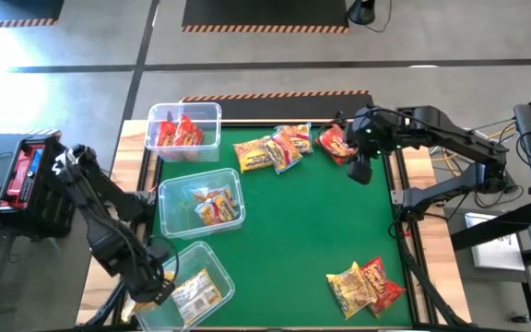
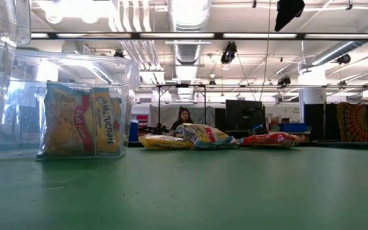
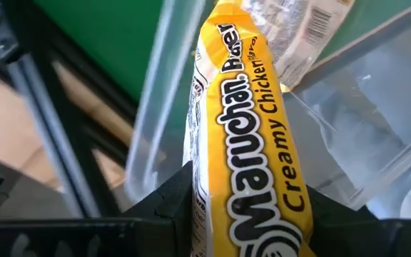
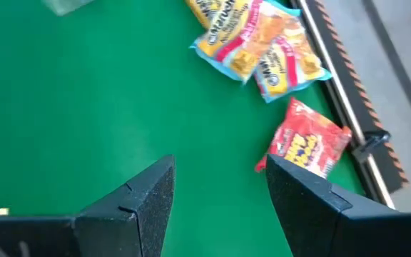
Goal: Sort Maruchan noodles
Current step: Put the middle yellow noodle pack into the bottom transparent bin, then put the bottom yellow noodle pack into the bottom transparent bin
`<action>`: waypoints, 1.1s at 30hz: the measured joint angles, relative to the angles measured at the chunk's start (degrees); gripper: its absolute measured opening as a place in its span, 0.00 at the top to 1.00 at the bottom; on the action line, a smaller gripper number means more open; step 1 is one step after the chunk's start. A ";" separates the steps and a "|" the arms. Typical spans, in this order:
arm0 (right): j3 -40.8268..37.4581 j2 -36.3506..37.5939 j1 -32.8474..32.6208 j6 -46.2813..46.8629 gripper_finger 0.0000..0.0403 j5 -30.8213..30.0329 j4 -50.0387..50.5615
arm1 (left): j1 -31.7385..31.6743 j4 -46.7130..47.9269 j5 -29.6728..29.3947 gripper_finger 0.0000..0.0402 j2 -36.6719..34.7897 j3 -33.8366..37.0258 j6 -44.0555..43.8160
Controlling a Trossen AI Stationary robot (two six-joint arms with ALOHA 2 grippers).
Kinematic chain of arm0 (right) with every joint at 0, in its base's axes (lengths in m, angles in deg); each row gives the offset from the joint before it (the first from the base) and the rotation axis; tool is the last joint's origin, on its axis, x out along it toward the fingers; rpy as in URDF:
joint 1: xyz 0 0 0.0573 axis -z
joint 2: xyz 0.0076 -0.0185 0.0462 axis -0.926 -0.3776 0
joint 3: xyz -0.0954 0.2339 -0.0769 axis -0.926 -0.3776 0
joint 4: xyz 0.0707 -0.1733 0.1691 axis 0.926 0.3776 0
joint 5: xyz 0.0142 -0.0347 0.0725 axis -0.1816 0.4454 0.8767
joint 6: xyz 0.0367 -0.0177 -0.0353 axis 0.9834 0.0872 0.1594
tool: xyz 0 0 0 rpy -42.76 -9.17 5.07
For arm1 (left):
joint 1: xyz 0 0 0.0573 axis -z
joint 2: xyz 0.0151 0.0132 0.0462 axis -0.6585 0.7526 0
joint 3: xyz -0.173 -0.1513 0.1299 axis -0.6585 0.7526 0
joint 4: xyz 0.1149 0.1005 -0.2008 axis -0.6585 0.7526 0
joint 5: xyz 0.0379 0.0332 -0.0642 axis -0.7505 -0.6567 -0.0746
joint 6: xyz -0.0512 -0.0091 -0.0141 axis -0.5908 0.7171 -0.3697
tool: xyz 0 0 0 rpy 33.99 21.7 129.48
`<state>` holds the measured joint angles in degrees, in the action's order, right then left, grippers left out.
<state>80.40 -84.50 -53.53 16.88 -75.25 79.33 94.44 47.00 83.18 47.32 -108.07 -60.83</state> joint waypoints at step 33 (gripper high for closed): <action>0.00 -0.15 -0.02 -0.06 0.48 0.46 -0.41 | -0.19 -2.06 -0.64 0.51 -0.13 8.48 9.45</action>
<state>80.40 -84.65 -53.55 16.82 -74.78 78.92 94.25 44.95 82.55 47.18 -99.59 -51.38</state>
